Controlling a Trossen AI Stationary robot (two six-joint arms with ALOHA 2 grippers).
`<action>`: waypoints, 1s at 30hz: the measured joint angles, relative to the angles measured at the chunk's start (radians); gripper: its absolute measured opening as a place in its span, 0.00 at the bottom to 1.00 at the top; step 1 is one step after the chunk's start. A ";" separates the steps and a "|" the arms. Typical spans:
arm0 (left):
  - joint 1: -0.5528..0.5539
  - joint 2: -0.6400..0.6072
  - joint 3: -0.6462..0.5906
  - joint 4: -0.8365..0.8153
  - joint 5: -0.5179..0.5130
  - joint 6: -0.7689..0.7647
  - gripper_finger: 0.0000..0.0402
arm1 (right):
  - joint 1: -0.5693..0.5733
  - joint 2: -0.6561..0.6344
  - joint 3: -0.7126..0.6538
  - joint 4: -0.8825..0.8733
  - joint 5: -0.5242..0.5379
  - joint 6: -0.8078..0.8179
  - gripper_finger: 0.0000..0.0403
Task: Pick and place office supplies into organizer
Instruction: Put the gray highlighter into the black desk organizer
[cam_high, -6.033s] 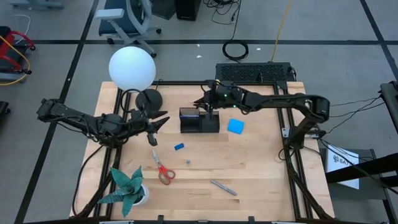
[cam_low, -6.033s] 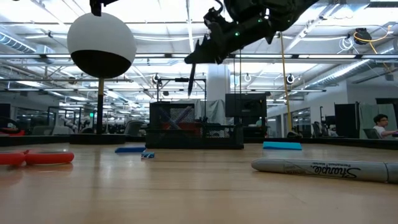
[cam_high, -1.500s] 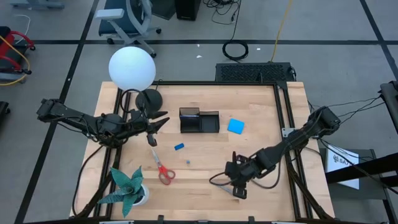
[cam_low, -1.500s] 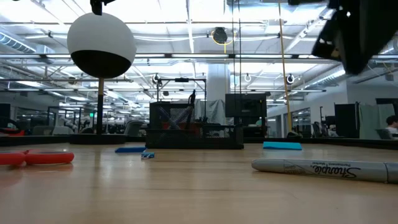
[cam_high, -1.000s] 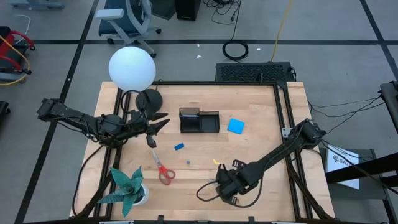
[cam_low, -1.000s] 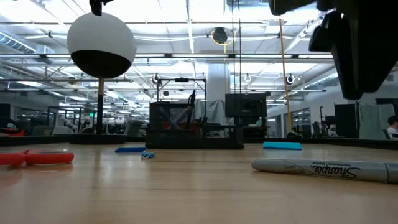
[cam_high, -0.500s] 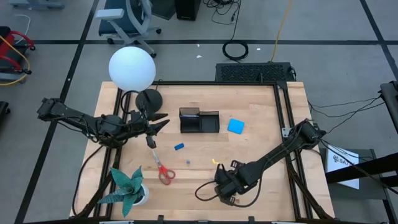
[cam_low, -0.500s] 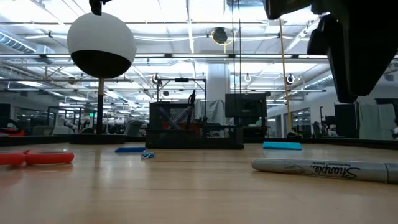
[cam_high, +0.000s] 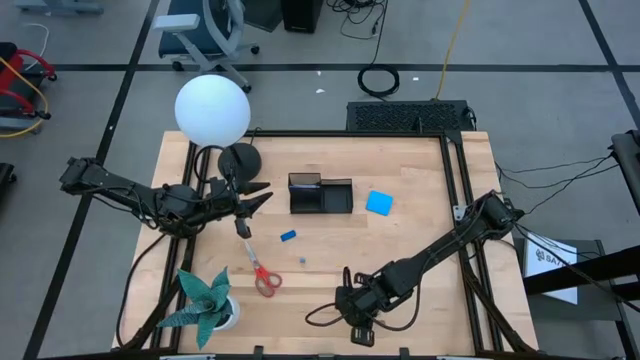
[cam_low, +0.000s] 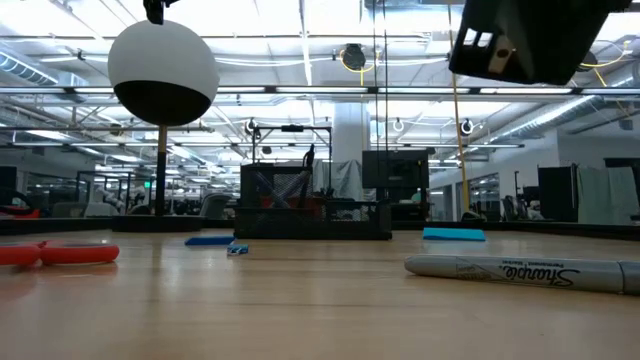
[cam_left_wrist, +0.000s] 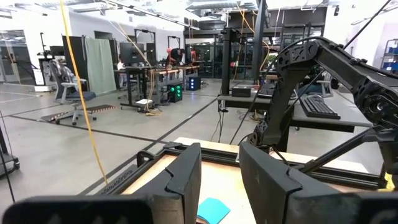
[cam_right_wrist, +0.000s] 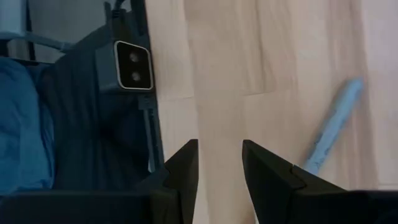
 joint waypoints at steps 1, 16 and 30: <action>0.000 0.000 0.000 0.000 0.000 0.000 0.29 | 0.000 0.000 0.000 -0.001 0.001 -0.002 0.28; 0.000 0.000 0.000 0.006 0.000 0.000 0.29 | 0.021 -0.001 -0.067 -0.172 -0.036 0.097 0.28; 0.000 0.000 0.000 0.007 0.000 0.000 0.29 | -0.003 0.000 -0.245 -0.051 -0.046 0.208 0.28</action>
